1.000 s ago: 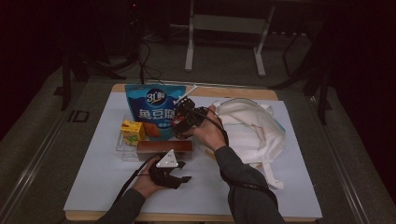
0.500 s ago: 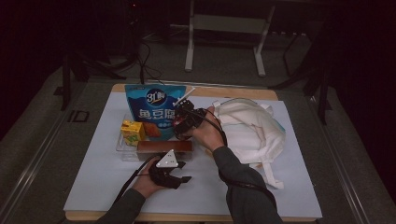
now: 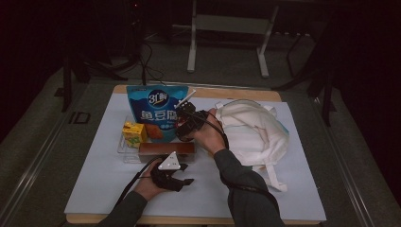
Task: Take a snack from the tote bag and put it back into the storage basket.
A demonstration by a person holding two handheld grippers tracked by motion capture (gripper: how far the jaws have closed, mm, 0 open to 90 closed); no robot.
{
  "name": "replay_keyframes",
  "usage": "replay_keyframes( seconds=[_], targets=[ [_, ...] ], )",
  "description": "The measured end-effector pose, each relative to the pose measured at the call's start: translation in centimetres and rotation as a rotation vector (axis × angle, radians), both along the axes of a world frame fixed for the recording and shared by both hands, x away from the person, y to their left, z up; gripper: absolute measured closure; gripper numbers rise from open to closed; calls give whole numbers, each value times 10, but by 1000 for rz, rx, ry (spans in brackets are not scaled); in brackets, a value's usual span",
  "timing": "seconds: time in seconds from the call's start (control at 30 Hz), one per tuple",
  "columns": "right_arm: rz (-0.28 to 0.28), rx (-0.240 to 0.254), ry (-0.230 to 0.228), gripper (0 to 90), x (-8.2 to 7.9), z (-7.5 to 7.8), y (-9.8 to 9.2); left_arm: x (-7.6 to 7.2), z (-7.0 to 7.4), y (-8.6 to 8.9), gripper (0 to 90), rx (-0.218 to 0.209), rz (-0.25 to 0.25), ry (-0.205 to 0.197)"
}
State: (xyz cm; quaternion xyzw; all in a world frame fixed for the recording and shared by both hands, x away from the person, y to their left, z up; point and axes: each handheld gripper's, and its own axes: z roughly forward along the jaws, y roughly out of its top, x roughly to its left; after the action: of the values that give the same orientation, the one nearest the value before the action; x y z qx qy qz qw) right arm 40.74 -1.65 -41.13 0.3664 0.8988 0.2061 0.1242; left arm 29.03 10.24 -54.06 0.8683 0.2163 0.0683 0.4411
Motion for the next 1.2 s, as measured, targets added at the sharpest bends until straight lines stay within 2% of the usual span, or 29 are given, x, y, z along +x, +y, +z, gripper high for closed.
replay_keyframes(
  seconds=[0.2,0.47,0.83,1.07,1.1,1.17,1.2],
  targets=[
    [2,-12,-4,258,1,-4,1,0,0,0,392,2,0,-1],
    [3,-21,40,259,-1,-8,4,0,0,0,392,1,0,0],
    [-9,-35,57,255,1,-10,6,0,0,0,392,1,-1,-1],
    [-10,-27,66,254,2,-11,5,0,0,0,392,2,-2,-1],
    [-9,-16,65,253,1,-11,5,0,0,0,392,2,-1,-1],
    [-13,-25,59,255,2,-11,4,0,0,0,392,1,-1,0],
    [-13,-10,53,254,1,-10,4,0,0,0,392,3,-2,-1]
  ],
)
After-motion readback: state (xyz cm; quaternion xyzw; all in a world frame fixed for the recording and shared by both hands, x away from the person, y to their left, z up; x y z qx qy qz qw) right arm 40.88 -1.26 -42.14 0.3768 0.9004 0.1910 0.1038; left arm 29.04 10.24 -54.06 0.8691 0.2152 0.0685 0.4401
